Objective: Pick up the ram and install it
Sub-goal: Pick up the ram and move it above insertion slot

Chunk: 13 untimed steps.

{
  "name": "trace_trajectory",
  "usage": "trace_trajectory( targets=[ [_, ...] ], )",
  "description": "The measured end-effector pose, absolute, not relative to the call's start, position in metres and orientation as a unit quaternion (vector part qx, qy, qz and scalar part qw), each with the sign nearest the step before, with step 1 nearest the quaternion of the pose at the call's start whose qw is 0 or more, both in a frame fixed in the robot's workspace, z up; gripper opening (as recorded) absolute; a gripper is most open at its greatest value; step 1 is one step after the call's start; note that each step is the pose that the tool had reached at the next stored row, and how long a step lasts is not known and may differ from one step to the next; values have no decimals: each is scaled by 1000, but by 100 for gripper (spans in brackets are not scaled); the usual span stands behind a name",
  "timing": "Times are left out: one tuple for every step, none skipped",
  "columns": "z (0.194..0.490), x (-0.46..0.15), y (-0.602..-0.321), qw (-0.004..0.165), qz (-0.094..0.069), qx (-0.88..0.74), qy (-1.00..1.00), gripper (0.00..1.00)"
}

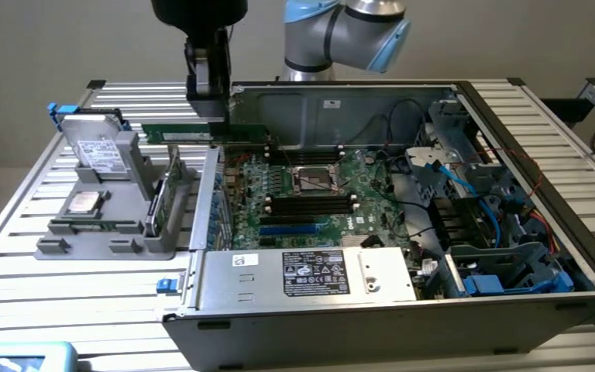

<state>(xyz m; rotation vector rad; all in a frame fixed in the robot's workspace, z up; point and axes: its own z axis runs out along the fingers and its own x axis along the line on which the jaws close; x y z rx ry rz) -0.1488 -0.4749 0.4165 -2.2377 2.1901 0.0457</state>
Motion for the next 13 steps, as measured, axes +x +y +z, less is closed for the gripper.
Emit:
trace_trajectory(
  targets=[
    [417, -144, -475, 5, 15, -715, 699, 14],
    [417, -140, -475, 5, 15, -715, 699, 14],
    [417, -135, -475, 5, 15, -715, 699, 14],
    [417, -131, -475, 5, 15, -715, 699, 14],
    [417, -126, -475, 5, 15, -715, 699, 14],
    [417, -122, -475, 5, 15, -716, 698, 14],
    [417, -117, -475, 5, 15, -716, 698, 14],
    [416, -112, -475, 5, 15, -716, 698, 14],
    [416, -108, -475, 5, 15, -716, 698, 14],
    [416, -103, -475, 5, 15, -716, 698, 14],
    [416, -99, -475, 5, 15, -716, 698, 14],
    [416, -95, -475, 5, 15, -716, 698, 14],
    [416, -90, -474, 5, 15, -716, 698, 14]
  ],
)
